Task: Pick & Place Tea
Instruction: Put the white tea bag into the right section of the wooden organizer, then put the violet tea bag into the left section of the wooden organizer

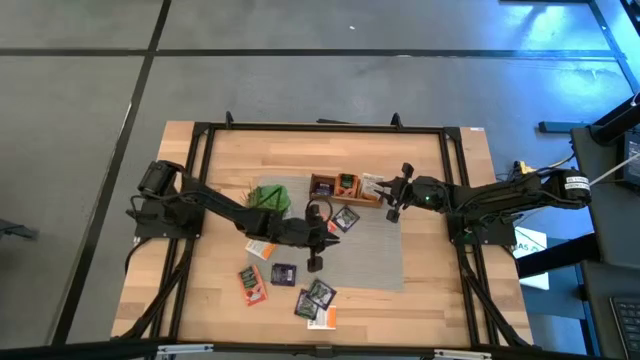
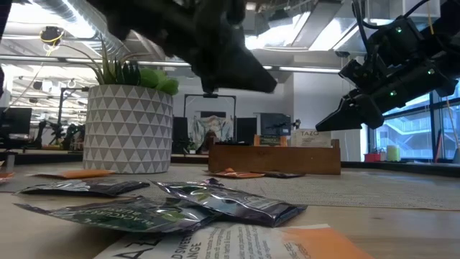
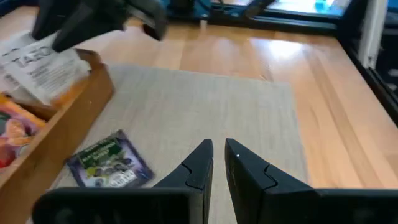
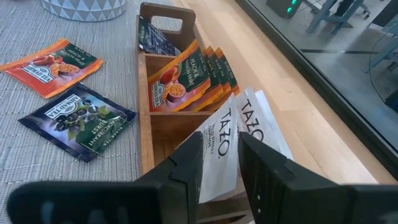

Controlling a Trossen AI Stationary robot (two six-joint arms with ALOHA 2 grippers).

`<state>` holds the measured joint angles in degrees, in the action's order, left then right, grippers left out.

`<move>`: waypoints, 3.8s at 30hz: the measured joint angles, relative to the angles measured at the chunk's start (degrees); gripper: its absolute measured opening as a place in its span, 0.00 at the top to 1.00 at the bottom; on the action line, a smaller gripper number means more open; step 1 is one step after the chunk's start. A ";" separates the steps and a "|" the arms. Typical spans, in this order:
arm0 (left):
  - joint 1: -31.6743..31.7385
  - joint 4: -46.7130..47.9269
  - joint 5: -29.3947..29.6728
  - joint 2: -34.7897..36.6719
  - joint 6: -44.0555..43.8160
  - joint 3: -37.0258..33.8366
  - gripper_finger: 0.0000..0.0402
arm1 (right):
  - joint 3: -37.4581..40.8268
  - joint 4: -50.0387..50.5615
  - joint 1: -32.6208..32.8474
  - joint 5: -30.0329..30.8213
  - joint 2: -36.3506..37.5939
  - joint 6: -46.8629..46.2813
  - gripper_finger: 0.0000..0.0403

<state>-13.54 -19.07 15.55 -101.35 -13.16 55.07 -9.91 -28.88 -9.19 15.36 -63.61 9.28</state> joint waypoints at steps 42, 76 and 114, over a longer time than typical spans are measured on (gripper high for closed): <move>6.48 -10.29 3.00 -15.19 -1.47 0.08 0.90 | -0.04 -0.16 -0.02 -4.79 -0.01 -18.48 0.74; 7.75 23.60 3.66 -18.03 -2.54 16.99 0.90 | -28.85 39.94 27.17 11.92 -5.87 -39.20 0.74; 4.64 22.57 1.09 -21.06 -3.78 17.02 0.89 | -28.87 35.51 18.75 2.52 -24.37 -49.55 0.74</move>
<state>-8.91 3.50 16.64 -122.40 -16.94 72.09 -38.79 6.63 9.56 17.88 -87.99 -40.27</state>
